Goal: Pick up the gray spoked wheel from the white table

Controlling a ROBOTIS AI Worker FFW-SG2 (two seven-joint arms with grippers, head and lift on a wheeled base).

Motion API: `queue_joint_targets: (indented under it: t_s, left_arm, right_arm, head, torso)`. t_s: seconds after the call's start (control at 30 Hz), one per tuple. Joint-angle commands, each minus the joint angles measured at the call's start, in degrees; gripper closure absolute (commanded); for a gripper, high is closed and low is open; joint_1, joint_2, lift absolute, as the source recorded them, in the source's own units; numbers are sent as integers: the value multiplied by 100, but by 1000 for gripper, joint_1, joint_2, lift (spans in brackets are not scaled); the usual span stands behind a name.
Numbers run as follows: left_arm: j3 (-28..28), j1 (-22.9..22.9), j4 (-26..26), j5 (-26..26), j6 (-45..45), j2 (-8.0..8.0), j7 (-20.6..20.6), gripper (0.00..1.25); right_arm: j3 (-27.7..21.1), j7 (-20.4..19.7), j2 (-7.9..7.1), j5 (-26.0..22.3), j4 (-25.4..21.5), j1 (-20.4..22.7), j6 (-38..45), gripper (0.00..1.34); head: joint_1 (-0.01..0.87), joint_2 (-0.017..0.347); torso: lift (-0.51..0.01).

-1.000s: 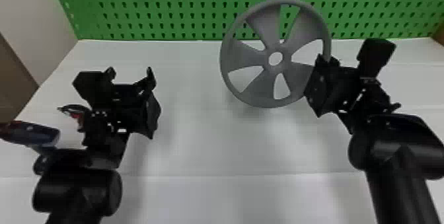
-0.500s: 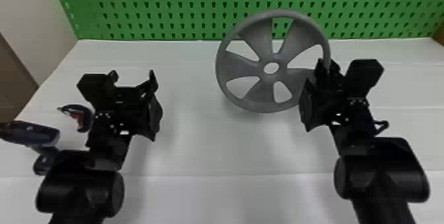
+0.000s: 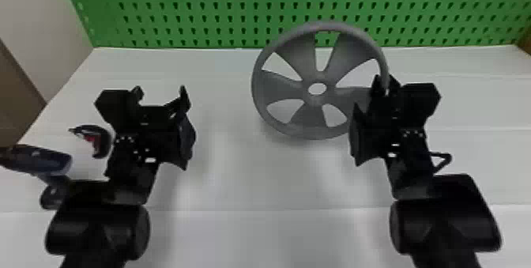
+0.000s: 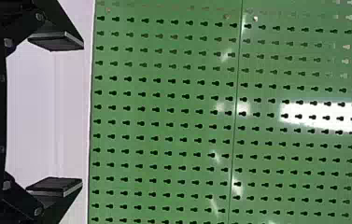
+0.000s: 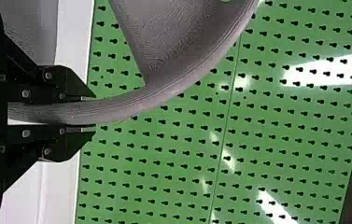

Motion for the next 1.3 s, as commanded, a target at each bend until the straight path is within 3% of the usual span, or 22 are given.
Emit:
queue_joint_targets:
  t_s: [0.0, 0.37, 1.27]
  left_arm:
    - [-12, 0, 2, -8, 0, -4, 0, 237]
    - [-21, 0, 2, 27, 0, -4, 9, 237]
    - [23, 26, 2, 36, 0, -4, 0, 237]
  right_arm:
    - [23, 0, 5, -20, 9, 3, 0, 1059]
    - [-136, -123, 5, 50, 325, -50, -686, 1059]
    - [-48, -123, 5, -73, 395, -58, -563, 1059]
  head:
    - [770, 44]
    - [770, 44]
    - [770, 44]
  torso:
    - [-98]
    - [-98]
    - [-98]
